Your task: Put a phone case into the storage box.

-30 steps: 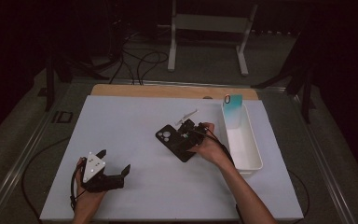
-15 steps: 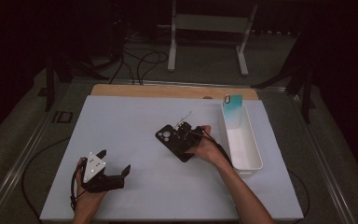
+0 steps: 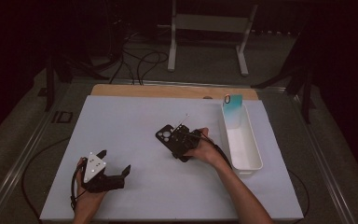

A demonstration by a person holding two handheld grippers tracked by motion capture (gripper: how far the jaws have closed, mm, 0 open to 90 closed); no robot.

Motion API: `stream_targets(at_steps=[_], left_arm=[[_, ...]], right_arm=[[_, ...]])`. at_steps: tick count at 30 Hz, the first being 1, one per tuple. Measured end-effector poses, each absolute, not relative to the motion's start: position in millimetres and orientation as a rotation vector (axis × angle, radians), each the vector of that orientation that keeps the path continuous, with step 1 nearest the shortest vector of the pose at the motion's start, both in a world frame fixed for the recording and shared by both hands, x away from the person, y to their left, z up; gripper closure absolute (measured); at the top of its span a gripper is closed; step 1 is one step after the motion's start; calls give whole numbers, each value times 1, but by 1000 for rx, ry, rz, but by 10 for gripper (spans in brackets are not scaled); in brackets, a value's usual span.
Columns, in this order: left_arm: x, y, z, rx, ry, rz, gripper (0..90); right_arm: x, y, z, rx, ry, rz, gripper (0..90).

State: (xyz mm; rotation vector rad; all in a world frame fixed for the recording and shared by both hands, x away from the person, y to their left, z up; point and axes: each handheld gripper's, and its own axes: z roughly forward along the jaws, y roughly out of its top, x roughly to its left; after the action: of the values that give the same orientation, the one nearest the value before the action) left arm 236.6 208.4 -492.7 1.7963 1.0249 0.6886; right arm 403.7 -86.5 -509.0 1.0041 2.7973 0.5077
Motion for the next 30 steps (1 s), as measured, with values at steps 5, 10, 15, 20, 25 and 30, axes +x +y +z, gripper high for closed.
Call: stream_targets(at_steps=[5, 10, 15, 20, 25, 30], left_arm=[[237, 207, -493, 1799, 1025, 687, 3], [237, 208, -493, 1800, 1027, 688, 3], [238, 207, -493, 1800, 1031, 686, 3], [238, 208, -493, 1799, 1032, 685, 3], [237, 208, -490, 1784, 1033, 679, 3], [238, 210, -483, 1734, 1048, 624, 3]], right_arm=[[403, -86, -508, 1023, 2798, 494, 126], [400, -84, -506, 1006, 2795, 492, 145], [398, -85, -498, 1014, 2781, 570, 149], [394, -86, -490, 1020, 2766, 628, 149], [384, -85, -476, 989, 2741, 738, 148], [377, -85, -465, 971, 2707, 830, 147]])
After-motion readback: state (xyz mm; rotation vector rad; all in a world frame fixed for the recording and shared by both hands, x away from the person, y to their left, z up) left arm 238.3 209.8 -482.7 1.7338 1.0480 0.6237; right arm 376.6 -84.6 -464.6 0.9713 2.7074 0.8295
